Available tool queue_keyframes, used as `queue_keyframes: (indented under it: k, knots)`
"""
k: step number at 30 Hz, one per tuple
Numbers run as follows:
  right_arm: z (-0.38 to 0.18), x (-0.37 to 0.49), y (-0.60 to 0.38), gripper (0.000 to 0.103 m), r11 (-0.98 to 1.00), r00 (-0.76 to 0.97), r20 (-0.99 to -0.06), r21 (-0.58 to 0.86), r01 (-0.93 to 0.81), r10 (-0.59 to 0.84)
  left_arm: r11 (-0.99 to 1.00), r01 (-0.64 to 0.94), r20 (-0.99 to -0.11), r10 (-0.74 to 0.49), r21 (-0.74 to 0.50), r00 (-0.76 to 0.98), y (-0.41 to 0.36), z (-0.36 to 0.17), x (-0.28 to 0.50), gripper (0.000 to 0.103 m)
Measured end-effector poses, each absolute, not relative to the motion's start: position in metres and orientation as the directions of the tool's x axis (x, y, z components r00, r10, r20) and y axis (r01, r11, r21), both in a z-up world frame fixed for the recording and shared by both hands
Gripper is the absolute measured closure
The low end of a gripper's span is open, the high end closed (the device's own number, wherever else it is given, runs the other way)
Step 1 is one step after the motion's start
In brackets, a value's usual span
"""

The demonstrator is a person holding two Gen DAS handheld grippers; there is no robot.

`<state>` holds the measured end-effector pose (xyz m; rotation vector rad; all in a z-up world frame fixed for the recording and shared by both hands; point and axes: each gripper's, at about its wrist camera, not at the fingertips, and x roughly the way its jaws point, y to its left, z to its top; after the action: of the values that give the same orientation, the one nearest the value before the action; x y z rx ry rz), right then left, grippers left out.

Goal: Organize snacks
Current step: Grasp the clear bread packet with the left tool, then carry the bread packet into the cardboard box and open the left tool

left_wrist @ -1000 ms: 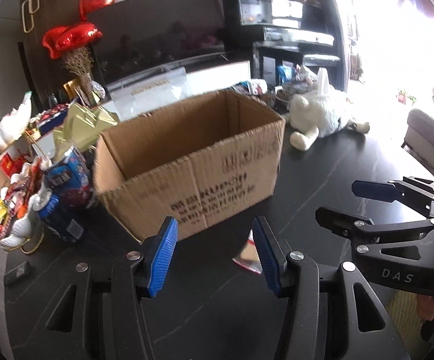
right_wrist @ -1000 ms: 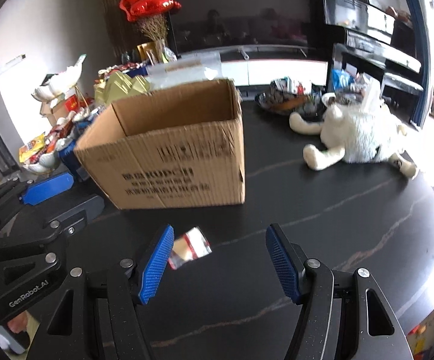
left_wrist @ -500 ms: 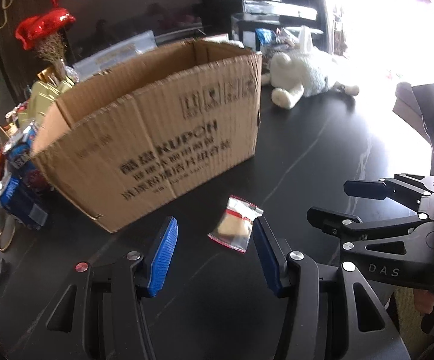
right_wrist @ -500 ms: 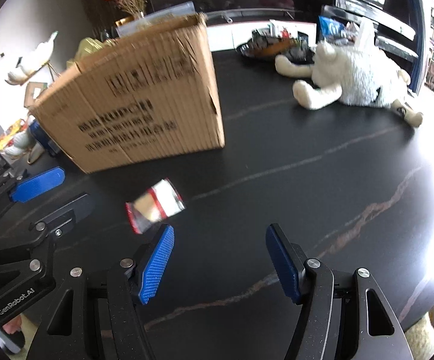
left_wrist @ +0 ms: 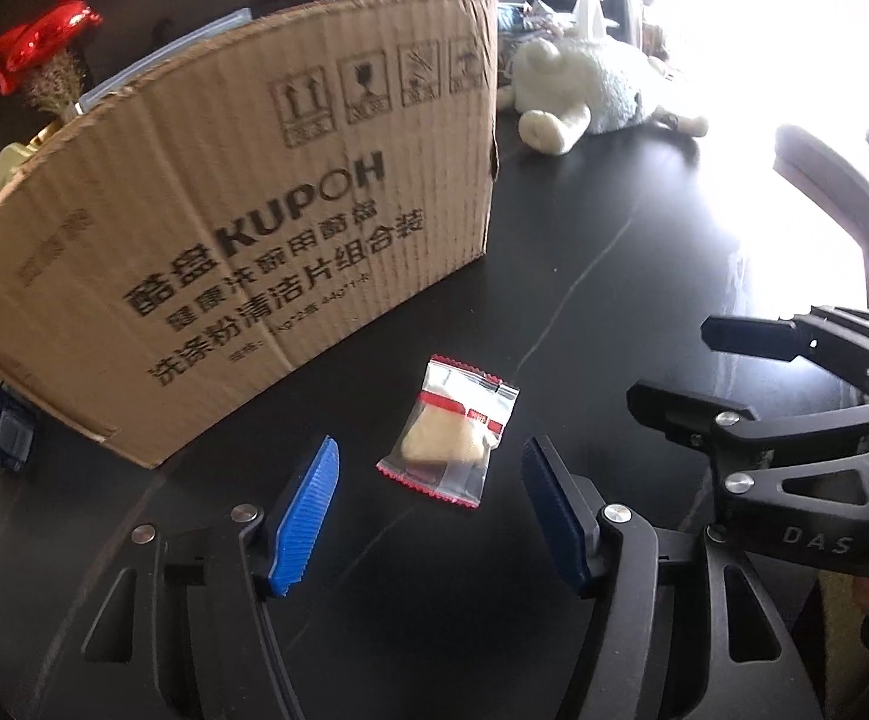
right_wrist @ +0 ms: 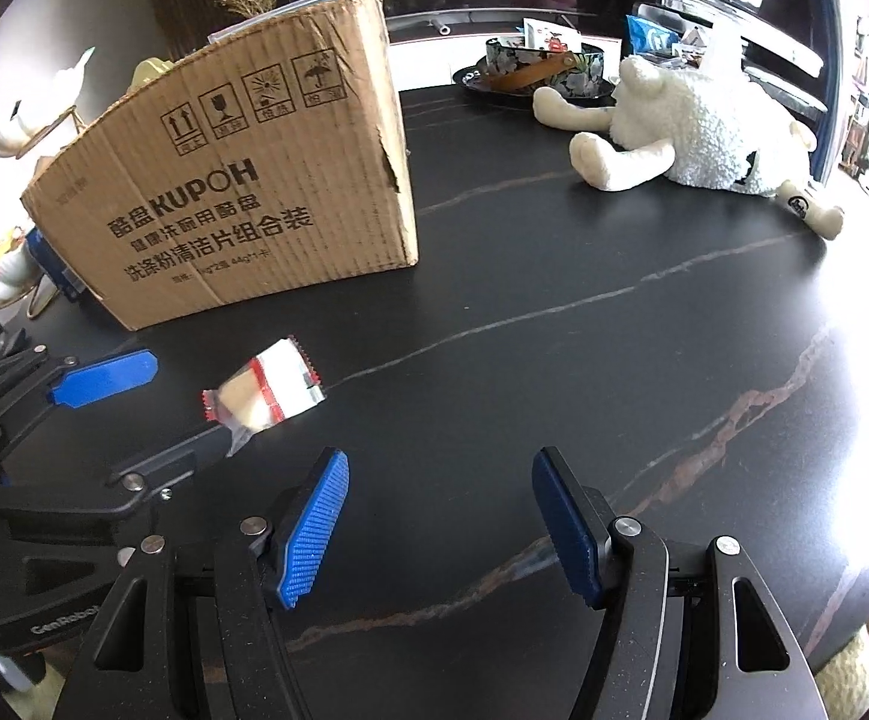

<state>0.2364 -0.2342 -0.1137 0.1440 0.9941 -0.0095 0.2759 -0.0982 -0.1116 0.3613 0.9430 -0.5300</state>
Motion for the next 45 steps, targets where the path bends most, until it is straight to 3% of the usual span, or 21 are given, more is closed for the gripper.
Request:
queue_keyframes:
  k: [16,21,24,45]
  knots:
    - [-0.123,0.244,-0.240,0.038,0.989,0.543,-0.839,0.110,0.099,0.039,0.810,0.583,-0.838,-0.274,0.063,0.472,-0.104,-0.127,0.292,0.041]
    - [-0.122,0.244,-0.240,0.038,0.989,0.544,-0.838,0.113,0.099,0.042,0.818,0.573,-0.839,-0.282,0.043,0.466,-0.110,-0.129,0.294,0.062]
    - [-0.122,0.243,-0.240,0.038,0.988,0.544,-0.838,0.117,0.098,0.045,0.824,0.565,-0.836,-0.285,0.037,0.470,-0.109,-0.129,0.291,0.064]
    - [-0.106,0.233,-0.228,0.038,0.992,0.586,-0.806,0.124,0.037,0.079,0.898,0.439,-0.804,-0.266,-0.007,0.531,-0.081,-0.090,0.266,0.067]
